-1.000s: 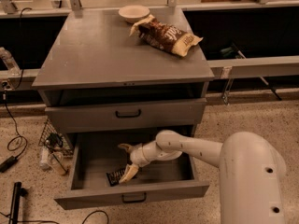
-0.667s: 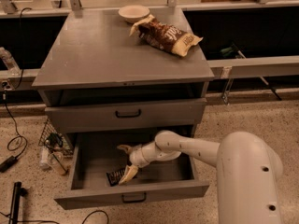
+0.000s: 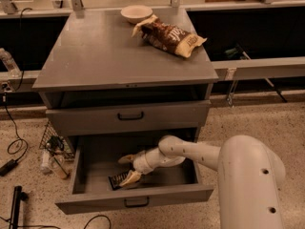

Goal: Pick rxbar chocolate from middle drawer and place on counter

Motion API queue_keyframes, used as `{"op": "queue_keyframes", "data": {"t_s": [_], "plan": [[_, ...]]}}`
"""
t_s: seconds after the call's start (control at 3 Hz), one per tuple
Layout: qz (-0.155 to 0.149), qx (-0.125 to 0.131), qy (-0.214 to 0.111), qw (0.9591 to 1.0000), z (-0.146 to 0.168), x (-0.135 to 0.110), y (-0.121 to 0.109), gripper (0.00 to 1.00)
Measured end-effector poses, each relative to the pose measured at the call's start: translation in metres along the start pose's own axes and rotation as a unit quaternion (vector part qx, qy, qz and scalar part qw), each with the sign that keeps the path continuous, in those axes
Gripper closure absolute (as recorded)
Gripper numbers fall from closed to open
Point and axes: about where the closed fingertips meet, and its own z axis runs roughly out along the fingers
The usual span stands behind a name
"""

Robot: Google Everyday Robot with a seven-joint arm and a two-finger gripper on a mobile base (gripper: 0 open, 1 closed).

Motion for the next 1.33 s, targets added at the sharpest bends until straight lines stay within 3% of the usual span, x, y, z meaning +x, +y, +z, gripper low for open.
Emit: {"op": "queue_keyframes", "data": {"t_s": [0.33,0.67,1.33], "plan": [[0.006,-0.007,0.000,1.0000,0.0016,0.0056,0.0023,0.40],[0.011,-0.012,0.004,0.9999,0.0021,0.0110,0.0055,0.56],[0.027,-0.004,0.000,0.9996,-0.0031,0.0156,0.0081,0.99]]}}
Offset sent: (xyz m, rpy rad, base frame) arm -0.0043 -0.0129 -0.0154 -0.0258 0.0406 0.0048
